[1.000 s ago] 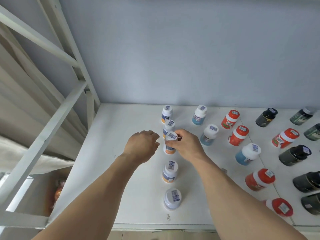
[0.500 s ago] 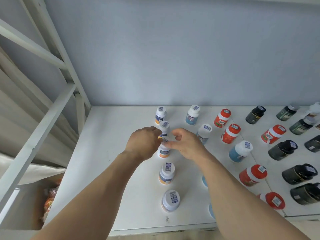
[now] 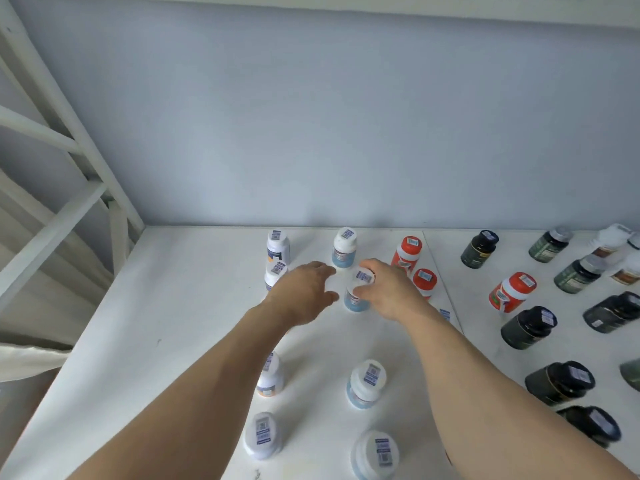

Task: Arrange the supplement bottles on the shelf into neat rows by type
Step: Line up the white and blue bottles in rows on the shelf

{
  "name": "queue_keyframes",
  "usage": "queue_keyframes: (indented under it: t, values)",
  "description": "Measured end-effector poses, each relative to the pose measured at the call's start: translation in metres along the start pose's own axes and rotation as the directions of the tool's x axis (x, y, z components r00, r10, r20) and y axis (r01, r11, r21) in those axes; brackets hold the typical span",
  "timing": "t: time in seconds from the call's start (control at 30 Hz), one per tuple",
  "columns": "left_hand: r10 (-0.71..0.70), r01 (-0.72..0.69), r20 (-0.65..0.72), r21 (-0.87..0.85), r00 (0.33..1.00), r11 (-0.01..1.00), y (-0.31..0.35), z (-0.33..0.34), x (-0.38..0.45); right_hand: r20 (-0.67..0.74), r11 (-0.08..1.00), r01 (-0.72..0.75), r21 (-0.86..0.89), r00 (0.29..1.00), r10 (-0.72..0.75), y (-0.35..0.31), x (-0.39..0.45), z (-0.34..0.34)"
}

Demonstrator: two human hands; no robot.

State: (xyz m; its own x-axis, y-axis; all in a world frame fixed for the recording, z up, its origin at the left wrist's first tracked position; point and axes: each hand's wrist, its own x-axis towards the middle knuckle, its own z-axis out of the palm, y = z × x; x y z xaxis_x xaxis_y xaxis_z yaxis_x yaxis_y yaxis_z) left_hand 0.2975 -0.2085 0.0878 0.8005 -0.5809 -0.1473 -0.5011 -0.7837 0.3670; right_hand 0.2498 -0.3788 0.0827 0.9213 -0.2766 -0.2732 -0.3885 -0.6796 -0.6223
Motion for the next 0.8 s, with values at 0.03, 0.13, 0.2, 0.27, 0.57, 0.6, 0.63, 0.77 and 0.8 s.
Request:
queue_keyframes:
  t: [0.03,0.13,0.2,0.27,0.57,0.6,0.63,0.77,0.8]
  values:
    - [-0.030,0.031,0.023,-0.016,0.999,0.999,0.004,0.002,0.003,0.003,1.000,0.008,-0.002,1.000,-0.008,0.002,0.003,-0.002]
    - [-0.127,0.135,0.070,-0.127,0.989,0.983,0.013,0.011,0.007,0.027,0.999,0.033,-0.001,0.999,-0.033,0.008,0.011,-0.010]
    - [-0.194,0.214,0.100,-0.257,0.976,0.942,0.015,0.018,0.008,0.067,0.998,0.058,0.013,0.996,-0.059,0.007,0.014,-0.017]
    - [-0.231,0.264,0.133,-0.363,0.964,0.893,0.015,0.022,0.009,0.101,0.996,0.094,-0.004,0.991,-0.093,0.002,0.017,-0.025]
    - [-0.164,0.262,0.205,-0.746,0.965,0.613,0.009,0.018,0.016,0.050,0.985,0.148,0.085,0.987,-0.153,-0.017,0.028,-0.039]
    - [-0.164,0.260,0.202,-0.758,0.965,0.598,0.009,0.017,0.017,0.037,0.985,0.145,0.096,0.988,-0.149,-0.018,0.029,-0.039]
    - [-0.165,0.260,0.201,-0.766,0.966,0.588,0.009,0.016,0.017,0.027,0.984,0.143,0.107,0.989,-0.146,-0.019,0.029,-0.037]
    - [-0.181,0.266,0.197,-0.760,0.964,0.593,0.006,0.014,0.020,-0.009,0.980,0.149,0.133,0.989,-0.149,-0.021,0.028,-0.034]
    - [-0.179,0.264,0.195,-0.754,0.964,0.602,0.006,0.014,0.021,-0.014,0.980,0.149,0.135,0.989,-0.148,-0.022,0.028,-0.034]
